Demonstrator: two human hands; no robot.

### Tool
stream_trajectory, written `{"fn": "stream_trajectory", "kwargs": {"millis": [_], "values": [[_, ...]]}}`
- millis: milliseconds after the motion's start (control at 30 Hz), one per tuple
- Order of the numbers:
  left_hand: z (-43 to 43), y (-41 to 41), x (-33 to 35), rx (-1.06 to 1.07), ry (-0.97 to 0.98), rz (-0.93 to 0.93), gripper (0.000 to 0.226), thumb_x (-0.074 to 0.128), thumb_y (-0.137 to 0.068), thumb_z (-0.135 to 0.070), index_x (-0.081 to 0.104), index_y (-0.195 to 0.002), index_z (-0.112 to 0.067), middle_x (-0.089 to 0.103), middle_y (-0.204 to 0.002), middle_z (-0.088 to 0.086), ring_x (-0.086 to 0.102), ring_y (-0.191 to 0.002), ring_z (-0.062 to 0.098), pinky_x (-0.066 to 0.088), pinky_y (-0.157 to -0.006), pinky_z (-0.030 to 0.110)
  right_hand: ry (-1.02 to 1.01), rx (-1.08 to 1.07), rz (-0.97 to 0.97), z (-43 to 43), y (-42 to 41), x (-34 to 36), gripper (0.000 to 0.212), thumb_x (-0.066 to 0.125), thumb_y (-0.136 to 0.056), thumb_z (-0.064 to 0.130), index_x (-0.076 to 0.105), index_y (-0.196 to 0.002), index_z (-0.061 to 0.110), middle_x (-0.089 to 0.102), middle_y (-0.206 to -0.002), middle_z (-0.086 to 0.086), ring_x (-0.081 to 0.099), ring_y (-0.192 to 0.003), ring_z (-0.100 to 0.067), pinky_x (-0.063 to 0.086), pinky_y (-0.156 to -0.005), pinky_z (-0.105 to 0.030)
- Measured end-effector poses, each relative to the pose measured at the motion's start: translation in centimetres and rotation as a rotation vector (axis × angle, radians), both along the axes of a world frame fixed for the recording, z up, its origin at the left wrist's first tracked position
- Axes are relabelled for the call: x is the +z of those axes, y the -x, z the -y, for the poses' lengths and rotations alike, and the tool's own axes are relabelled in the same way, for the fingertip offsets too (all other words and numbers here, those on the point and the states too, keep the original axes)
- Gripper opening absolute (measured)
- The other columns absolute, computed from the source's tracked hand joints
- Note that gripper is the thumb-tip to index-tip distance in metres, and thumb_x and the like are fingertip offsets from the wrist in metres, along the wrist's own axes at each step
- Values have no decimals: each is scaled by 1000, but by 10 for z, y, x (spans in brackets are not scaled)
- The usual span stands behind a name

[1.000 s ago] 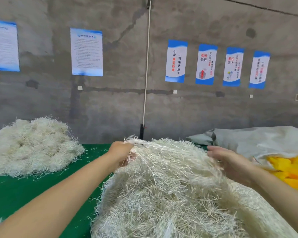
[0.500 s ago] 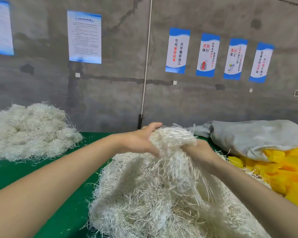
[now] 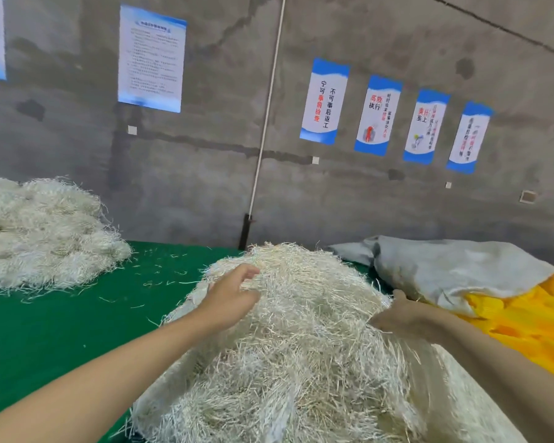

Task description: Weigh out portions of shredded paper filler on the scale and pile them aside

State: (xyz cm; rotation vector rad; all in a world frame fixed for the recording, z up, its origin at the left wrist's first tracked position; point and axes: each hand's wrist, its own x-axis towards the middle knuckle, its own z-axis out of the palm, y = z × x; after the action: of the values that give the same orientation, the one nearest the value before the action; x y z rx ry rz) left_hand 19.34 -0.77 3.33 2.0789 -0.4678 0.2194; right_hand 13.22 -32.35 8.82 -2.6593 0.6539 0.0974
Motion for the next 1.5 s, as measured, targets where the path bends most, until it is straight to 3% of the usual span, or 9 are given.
{"fn": "stream_trajectory", "kwargs": {"millis": [133, 267, 367, 500, 700, 933, 1133, 1333, 1500], "values": [[28, 3, -3, -48, -456, 73, 95, 43, -67, -90, 16, -148, -49, 24, -158, -14, 22, -146, 21, 14, -119, 52, 172, -23, 157, -8, -3, 21, 107, 71, -74, 27, 1, -155, 23, 27, -149, -14, 35, -135, -35, 38, -110, -41], [42, -10, -26, -45, -690, 118, 72, 62, -86, -55, 28, -148, -40, 42, -150, -8, 41, -137, 23, 32, -114, 47, 214, 250, 682, -43, 6, 27, 96, 73, -74, 32, 17, -152, 26, 29, -148, -5, 30, -135, -27, 31, -109, -45], [40, -13, -28, 12, -417, 181, 27, 57, -97, -34, 57, -123, -37, 65, -116, -12, 64, -100, 5, 54, -86, 28, 263, 557, 861, -78, 15, 14, 89, 52, -73, 59, 19, -152, 33, 31, -148, 4, 25, -136, -16, 23, -111, -44], [25, -8, 17, 168, -22, 176, 45, 43, -103, -38, 44, -144, -19, 58, -130, -1, 61, -98, 14, 48, -89, 31, 457, 526, 305, -78, 3, -22, 103, 51, -70, 84, 18, -153, 33, 21, -160, -5, 15, -147, -24, 12, -117, -51], [-11, -5, 83, 401, 504, 119, 47, 35, -105, -37, 40, -143, -10, 53, -130, 7, 52, -118, 28, 38, -91, 34, 614, 266, 201, -36, -10, -64, 42, 59, -85, 31, 46, -125, 23, 49, -131, -5, 45, -122, -28, 35, -98, -44], [-34, -11, 101, 490, 698, 120, 58, 32, -105, -46, 24, -152, -14, 33, -156, 6, 33, -140, 24, 28, -102, 34, -625, -24, 413, -22, -12, -32, 53, 65, -53, 25, 50, -100, 7, 60, -79, -5, 56, -64, -22, 44, -47, -24], [-20, -10, 93, 438, 603, 140, 56, 33, -105, -44, 28, -150, -12, 37, -153, 5, 39, -131, 19, 30, -101, 32, -818, 136, 1101, -95, 10, 36, 77, 53, -59, 26, 45, -135, 29, 43, -139, -2, 47, -117, -15, 42, -94, -35], [-9, 2, 116, 445, 797, 122, 38, 30, -106, -39, 40, -132, -13, 46, -121, -1, 43, -109, 19, 29, -90, 30, -301, 733, 177, -179, 20, -17, 123, 77, -67, 65, -6, -155, 39, 4, -165, 5, 20, -148, -24, 31, -116, -50], [-21, 27, 120, 386, 657, 117, 47, 33, -105, -43, 34, -144, -17, 50, -120, -11, 45, -117, 19, 34, -96, 33, -850, 470, 72, -186, -7, -38, 28, 54, -100, 19, 55, -114, -5, 73, -93, -14, 69, -63, -18, 55, -58, -32]]}}
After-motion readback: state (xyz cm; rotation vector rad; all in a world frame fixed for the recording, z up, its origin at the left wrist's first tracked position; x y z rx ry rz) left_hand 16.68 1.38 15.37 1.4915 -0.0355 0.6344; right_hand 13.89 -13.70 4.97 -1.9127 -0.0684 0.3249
